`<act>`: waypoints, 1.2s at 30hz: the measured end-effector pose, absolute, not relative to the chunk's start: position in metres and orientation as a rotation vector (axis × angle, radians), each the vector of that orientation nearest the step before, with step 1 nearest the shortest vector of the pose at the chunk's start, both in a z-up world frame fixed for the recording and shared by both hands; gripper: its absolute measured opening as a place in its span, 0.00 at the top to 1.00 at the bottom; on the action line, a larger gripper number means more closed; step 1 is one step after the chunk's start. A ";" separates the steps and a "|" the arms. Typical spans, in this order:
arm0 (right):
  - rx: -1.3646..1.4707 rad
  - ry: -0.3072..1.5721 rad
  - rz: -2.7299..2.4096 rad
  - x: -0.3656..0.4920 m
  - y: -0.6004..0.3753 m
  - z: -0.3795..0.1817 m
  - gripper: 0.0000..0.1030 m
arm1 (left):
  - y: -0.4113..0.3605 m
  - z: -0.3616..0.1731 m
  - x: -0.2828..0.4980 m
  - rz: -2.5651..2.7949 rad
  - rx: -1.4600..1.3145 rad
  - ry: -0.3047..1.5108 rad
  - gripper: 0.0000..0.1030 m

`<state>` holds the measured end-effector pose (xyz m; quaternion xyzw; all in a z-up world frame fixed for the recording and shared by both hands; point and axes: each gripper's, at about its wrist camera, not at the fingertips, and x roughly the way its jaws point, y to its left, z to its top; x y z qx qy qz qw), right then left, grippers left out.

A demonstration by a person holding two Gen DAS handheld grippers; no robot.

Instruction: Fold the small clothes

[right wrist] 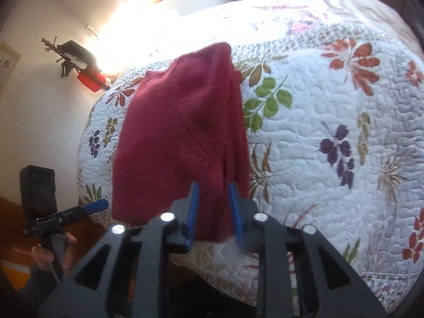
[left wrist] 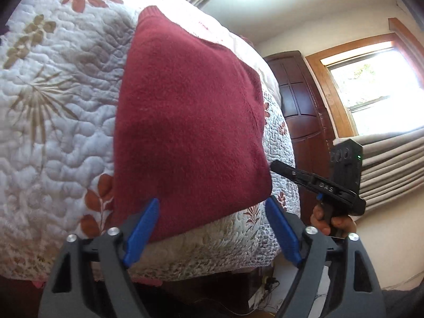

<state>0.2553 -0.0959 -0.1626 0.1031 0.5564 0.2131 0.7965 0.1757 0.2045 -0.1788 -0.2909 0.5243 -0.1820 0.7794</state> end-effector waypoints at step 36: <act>-0.084 0.863 0.178 0.019 -0.053 0.039 0.03 | 0.153 0.024 -0.010 -0.058 -0.206 0.948 0.04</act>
